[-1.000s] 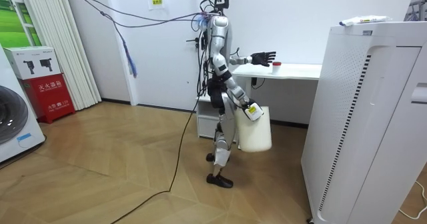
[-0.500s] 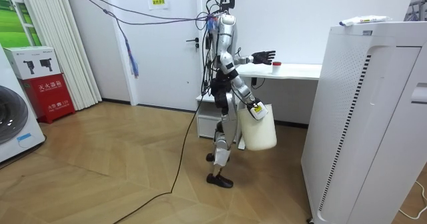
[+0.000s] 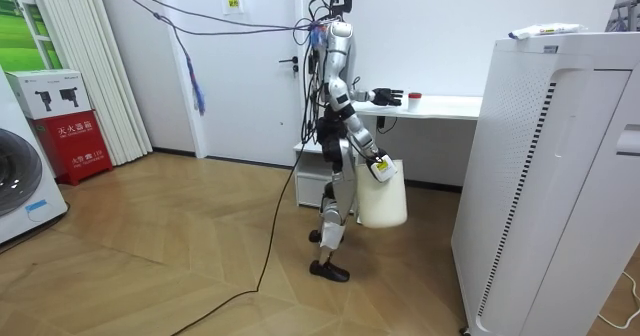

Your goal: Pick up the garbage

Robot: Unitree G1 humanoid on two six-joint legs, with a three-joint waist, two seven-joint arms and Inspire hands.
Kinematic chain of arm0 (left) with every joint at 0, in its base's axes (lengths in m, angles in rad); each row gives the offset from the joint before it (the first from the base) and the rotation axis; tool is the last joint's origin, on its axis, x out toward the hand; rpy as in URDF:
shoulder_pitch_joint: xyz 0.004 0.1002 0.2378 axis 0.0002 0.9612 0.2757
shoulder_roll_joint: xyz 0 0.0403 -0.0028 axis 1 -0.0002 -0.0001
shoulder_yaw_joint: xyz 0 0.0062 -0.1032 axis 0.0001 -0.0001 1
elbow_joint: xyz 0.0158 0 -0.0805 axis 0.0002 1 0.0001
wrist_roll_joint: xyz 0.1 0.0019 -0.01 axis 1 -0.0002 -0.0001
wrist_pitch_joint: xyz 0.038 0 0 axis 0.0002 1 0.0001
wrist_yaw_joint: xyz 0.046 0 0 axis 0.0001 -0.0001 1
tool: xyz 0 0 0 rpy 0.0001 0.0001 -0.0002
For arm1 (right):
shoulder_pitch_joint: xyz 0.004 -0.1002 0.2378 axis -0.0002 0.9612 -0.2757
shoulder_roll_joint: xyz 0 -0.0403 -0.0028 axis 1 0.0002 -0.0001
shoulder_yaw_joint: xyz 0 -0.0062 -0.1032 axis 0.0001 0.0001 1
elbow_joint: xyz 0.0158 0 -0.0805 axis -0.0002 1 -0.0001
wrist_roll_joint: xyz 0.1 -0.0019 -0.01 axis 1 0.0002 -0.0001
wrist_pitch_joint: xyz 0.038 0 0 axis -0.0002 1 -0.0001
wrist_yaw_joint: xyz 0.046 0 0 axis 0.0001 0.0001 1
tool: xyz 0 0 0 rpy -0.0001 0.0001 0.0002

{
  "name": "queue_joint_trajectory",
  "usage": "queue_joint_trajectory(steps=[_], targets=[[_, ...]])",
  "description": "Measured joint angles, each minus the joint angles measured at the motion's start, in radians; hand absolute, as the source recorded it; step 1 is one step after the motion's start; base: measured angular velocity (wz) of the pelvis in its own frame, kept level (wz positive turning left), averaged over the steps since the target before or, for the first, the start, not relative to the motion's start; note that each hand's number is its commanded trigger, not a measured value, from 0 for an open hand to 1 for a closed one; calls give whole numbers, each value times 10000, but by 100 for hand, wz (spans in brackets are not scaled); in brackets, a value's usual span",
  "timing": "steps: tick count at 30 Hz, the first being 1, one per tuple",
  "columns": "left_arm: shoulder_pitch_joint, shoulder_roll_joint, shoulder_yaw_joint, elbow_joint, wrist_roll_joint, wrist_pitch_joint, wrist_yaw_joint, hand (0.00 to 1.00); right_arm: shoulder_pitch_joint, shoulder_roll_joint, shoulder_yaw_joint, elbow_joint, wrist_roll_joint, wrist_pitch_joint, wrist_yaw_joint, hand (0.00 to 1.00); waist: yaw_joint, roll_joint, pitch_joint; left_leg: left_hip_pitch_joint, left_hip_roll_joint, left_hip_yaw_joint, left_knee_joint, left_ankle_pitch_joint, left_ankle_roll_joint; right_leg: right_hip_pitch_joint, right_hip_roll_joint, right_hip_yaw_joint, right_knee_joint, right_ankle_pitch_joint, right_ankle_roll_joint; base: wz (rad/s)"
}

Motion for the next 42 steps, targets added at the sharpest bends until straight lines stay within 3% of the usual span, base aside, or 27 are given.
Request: queue_joint_trajectory(steps=[22, 33, 42], targets=[[-172, -147, -101, 422, -441, 92, 186, 0, 17, 172, 50, -61, -38, 61, -81, 100, -291, 66, -16, 555, 13, 6, -233, 1, -1, 518, 27, 9, -147, 9, 17, 0], [-1220, -168, -225, 569, -425, 180, 353, 0, -27, 233, 260, -64, -76, 61, 254, 100, -457, 119, 45, 488, 2, 5, -293, 1, 1, 510, 25, 22, -141, 8, 18, 0], [-1592, -169, -391, 921, -379, 189, 667, 0, -61, 233, 260, -63, -73, 61, 224, 100, -649, 180, 33, 495, -14, 31, -161, 2, 1, 481, 24, 140, -160, 7, 20, 0]])
